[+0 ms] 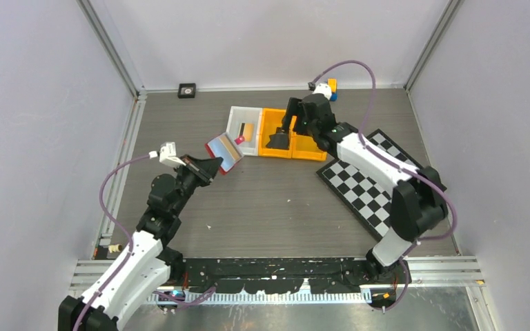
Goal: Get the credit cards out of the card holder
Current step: Remove the credit card from the card holder.
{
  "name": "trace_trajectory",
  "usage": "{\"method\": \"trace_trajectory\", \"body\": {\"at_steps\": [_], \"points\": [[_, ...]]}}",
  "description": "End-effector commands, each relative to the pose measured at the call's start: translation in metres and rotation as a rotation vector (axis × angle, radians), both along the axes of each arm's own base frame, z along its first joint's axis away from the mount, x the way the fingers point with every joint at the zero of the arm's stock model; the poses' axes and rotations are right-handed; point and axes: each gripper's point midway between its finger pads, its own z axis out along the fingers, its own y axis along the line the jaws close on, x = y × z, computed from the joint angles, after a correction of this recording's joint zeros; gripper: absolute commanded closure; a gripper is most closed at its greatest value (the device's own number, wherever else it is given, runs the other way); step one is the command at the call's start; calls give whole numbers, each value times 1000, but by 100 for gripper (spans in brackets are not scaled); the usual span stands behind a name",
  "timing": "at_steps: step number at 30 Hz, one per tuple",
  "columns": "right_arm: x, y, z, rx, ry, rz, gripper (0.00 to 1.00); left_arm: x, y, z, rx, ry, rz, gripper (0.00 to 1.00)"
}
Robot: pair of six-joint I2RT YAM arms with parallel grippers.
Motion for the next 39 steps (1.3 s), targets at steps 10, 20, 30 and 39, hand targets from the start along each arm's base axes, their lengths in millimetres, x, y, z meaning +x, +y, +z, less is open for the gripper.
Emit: {"method": "trace_trajectory", "body": {"at_steps": [10,20,30,39], "points": [[-97,-12,-5,270,-73,107,13,4,-96,23,12,-71,-433,100],[-107,17,-14,469,-124,246,11,1,-136,14,12,-77,-643,100],[-113,33,-8,658,-105,312,9,-14,-132,40,-54,-157,-665,100],[-120,35,18,901,-150,398,8,-19,-122,50,-108,-195,-623,100]]}}
